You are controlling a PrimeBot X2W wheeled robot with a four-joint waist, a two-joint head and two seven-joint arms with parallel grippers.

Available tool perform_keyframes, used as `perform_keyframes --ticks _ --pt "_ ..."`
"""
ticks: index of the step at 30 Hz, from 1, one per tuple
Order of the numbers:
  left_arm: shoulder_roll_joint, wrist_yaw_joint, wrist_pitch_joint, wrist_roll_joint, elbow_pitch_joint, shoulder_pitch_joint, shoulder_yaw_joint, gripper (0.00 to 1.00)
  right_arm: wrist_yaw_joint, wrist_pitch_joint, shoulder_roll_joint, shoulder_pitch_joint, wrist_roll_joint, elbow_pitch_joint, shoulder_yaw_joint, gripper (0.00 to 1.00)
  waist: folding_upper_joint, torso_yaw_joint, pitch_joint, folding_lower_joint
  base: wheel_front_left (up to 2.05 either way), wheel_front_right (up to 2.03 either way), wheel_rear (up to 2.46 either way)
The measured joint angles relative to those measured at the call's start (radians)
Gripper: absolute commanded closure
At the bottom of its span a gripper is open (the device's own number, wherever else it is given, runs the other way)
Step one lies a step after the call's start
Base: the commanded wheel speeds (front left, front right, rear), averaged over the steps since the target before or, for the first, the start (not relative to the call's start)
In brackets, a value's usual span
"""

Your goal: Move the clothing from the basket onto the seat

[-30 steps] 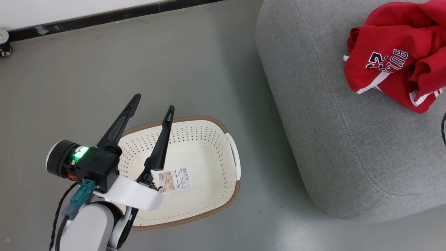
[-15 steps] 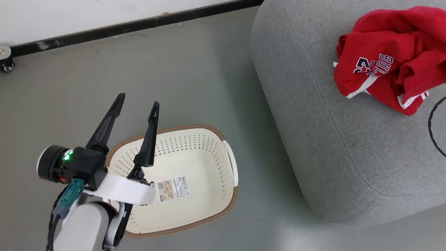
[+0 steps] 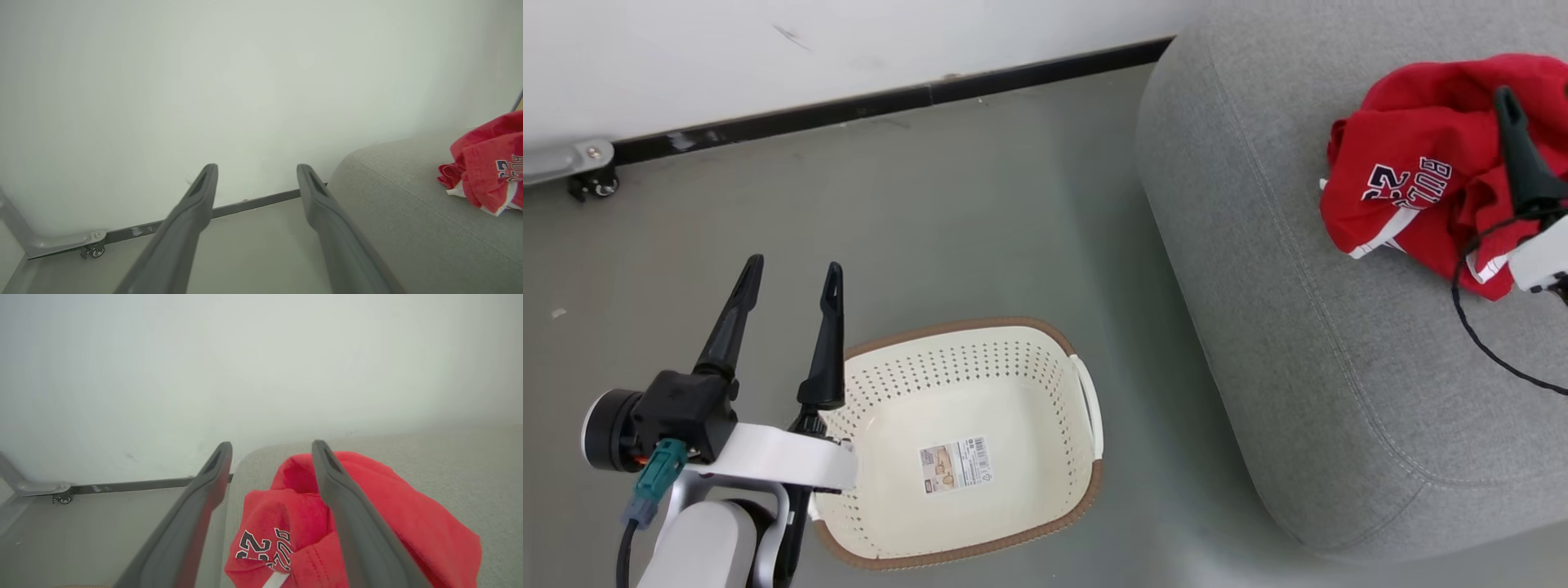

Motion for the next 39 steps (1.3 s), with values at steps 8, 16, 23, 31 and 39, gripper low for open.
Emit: perform_keyframes --ticks 8,16,23,31,39 --pt "-0.017 0.028 -0.004 -0.010 0.034 0.035 0.040 0.00 0.000 -0.053 0.034 0.033 -0.003 -0.046 -0.004 0.00 0.0000 0.038 -0.046 0.0000 0.00 0.00 0.00" --pt "-0.031 0.059 -0.008 -0.018 0.073 0.066 0.060 0.00 0.000 -0.124 0.089 0.093 -0.035 -0.061 -0.045 0.00 0.0000 0.078 -0.097 -0.0001 0.00 0.00 0.00" --pt "-0.045 0.062 -0.009 -0.026 0.105 0.104 0.062 0.00 0.000 -0.154 0.165 0.182 -0.074 -0.089 -0.054 0.00 0.0000 0.109 -0.146 -0.0001 0.00 0.00 0.00" --pt "-0.060 0.062 -0.010 -0.029 0.127 0.149 0.055 0.00 0.000 -0.160 0.222 0.293 -0.137 -0.116 -0.039 0.00 0.0000 0.137 -0.203 -0.0001 0.00 0.00 0.00" --pt "-0.070 0.061 -0.010 -0.033 0.145 0.188 0.049 0.00 0.000 -0.160 0.281 0.393 -0.182 -0.149 -0.036 0.00 0.0000 0.158 -0.255 -0.0001 0.00 0.00 0.00"
